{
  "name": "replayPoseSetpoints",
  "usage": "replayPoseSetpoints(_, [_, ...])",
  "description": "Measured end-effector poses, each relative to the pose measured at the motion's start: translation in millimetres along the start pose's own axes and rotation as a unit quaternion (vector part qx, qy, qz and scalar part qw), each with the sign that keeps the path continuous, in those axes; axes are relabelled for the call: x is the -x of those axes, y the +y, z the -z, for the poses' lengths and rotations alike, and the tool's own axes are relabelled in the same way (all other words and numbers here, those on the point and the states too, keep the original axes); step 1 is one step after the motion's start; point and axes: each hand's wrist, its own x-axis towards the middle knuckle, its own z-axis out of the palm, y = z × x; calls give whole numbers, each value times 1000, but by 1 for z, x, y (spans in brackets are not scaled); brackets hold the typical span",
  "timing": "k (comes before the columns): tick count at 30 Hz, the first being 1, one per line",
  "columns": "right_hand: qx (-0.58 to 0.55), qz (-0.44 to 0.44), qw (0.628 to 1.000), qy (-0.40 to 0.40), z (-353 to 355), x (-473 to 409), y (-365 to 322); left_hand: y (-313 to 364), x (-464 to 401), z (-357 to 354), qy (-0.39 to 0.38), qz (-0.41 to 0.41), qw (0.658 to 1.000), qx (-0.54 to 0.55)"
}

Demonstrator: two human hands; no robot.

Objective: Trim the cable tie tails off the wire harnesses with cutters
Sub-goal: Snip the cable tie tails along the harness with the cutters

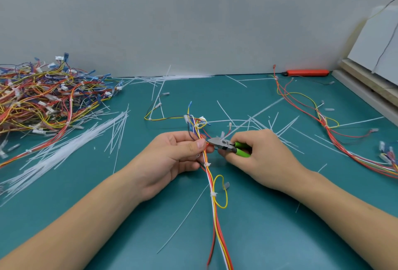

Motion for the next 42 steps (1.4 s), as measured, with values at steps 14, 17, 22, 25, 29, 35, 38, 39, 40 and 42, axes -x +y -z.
replayPoseSetpoints(14, [40,19,999,-31,3,-1,-7,2,2,-1,6,3,1000,2])
replayPoseSetpoints(17, [60,-2,998,-36,8,0,-8,1,1,-2,8,2,1000,-2])
replayPoseSetpoints(22, [96,1,992,-83,16,3,-10,2,1,-2,16,6,1000,-5])
replayPoseSetpoints(25, [130,-1,985,-113,25,4,-3,2,1,-2,22,7,1000,-10])
replayPoseSetpoints(29, [158,-36,973,-163,43,6,2,2,2,-4,29,7,1000,-5])
replayPoseSetpoints(35, [146,-35,979,-138,49,3,4,3,1,-2,38,10,999,13])
replayPoseSetpoints(38, [87,-41,992,-79,47,1,1,4,0,0,53,4,996,65])
replayPoseSetpoints(39, [71,-47,995,-60,46,1,-1,4,0,1,59,0,995,83])
replayPoseSetpoints(40, [62,-52,996,-46,45,2,-3,4,0,1,62,-5,993,97])
replayPoseSetpoints(42, [68,-52,996,-32,42,4,-8,4,0,0,64,-16,992,108])
